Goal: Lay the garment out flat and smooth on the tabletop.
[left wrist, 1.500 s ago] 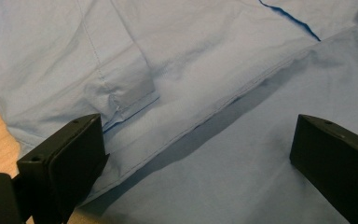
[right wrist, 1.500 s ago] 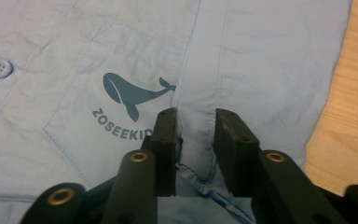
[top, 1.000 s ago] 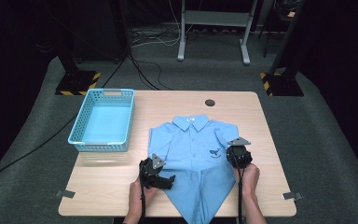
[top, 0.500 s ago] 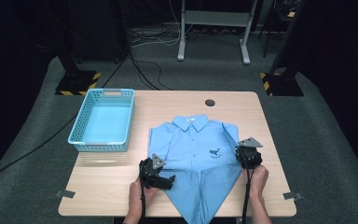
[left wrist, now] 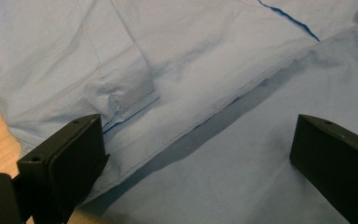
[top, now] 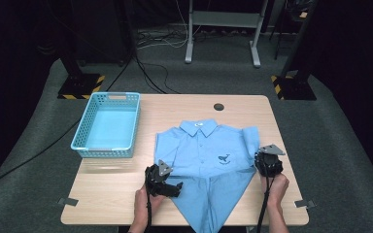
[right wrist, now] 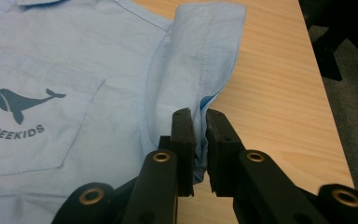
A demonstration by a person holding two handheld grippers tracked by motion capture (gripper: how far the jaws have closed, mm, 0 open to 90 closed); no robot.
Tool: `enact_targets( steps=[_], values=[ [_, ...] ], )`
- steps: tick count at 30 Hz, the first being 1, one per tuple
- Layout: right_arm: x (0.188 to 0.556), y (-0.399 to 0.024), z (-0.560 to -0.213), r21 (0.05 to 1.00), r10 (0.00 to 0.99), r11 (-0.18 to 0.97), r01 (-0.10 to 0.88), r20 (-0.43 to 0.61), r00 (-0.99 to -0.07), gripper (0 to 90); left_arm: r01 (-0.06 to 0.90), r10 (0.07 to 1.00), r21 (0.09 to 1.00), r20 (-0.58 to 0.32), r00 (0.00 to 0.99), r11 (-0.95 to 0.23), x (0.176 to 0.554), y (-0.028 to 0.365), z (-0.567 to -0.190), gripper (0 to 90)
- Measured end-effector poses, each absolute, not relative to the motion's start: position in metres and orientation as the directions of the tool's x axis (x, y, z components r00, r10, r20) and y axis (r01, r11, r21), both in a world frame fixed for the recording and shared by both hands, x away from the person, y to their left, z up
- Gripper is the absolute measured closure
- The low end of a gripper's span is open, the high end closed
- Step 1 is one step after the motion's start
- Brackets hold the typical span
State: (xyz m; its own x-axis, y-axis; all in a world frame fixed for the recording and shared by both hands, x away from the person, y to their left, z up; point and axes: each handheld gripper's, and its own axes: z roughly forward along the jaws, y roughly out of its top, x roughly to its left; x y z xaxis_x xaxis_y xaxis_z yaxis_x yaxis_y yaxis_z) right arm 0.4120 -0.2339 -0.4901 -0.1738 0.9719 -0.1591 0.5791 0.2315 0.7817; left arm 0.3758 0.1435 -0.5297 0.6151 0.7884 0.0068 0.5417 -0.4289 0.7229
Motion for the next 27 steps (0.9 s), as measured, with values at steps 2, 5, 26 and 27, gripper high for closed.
enact_targets(
  steps=[2, 5, 26, 27],
  values=[
    [0.411, -0.239, -0.491, 0.78, 0.975, 0.219, 0.586, -0.153, -0.16, 82.0, 0.542, 0.788, 0.723, 0.007, 0.615, -0.429, 0.376, 0.143, -0.53, 2.8],
    [0.41, -0.249, -0.493, 0.778, 0.983, 0.182, 0.602, -0.127, -0.133, 78.3, 0.541, 0.788, 0.723, 0.008, 0.615, -0.429, 0.376, 0.143, -0.53, 2.9],
    [0.404, -0.25, -0.493, 0.779, 0.99, 0.094, 0.62, -0.005, -0.143, 22.2, 0.542, 0.789, 0.723, 0.006, 0.615, -0.428, 0.376, 0.143, -0.53, 2.8],
    [0.406, -0.244, -0.493, 0.775, 0.986, 0.111, 0.622, -0.009, -0.164, 20.9, 0.542, 0.789, 0.723, 0.006, 0.615, -0.429, 0.376, 0.143, -0.53, 2.8]
  ],
)
